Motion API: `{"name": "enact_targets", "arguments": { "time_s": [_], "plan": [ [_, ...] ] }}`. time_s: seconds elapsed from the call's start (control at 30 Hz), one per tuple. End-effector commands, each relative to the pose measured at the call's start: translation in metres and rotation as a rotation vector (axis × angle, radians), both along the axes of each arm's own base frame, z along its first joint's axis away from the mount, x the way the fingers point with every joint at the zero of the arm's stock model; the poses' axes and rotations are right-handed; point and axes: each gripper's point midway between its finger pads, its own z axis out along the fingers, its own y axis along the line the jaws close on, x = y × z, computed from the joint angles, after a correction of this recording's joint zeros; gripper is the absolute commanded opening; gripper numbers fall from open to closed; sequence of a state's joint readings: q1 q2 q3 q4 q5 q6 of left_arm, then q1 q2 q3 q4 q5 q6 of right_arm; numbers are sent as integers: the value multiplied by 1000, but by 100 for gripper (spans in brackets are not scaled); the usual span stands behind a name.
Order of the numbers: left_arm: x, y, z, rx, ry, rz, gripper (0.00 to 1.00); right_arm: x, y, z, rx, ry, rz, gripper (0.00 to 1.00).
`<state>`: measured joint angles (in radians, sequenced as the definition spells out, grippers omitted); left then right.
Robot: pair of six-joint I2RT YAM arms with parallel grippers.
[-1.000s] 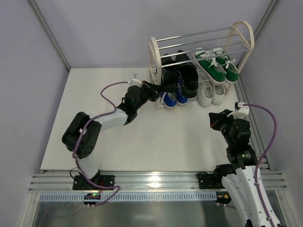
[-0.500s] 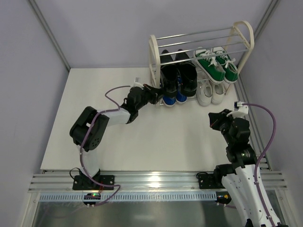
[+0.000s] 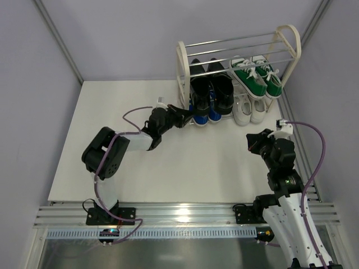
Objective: Place and organize the shoes onto the shoe shelf
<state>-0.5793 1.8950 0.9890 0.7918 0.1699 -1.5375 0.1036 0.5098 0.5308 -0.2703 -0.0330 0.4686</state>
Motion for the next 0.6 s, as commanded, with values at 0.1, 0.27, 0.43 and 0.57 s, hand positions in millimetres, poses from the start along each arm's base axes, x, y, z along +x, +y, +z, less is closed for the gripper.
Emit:
{"name": "enact_targets", "arguments": {
  "time_s": [0.1, 0.27, 0.43, 0.57],
  "plan": [
    [-23, 22, 10, 45, -36, 6, 16, 9, 0, 15, -17, -52, 0, 4],
    [-34, 40, 23, 120, -74, 32, 27, 38, -21, 13, -34, -50, -140, 4],
    [-36, 63, 40, 266, -128, 87, 24, 85, -25, 45, 18, -149, -197, 4],
    [-37, 80, 53, 270, -140, 104, 17, 122, -13, 69, 23, -210, -148, 4]
  ]
}}
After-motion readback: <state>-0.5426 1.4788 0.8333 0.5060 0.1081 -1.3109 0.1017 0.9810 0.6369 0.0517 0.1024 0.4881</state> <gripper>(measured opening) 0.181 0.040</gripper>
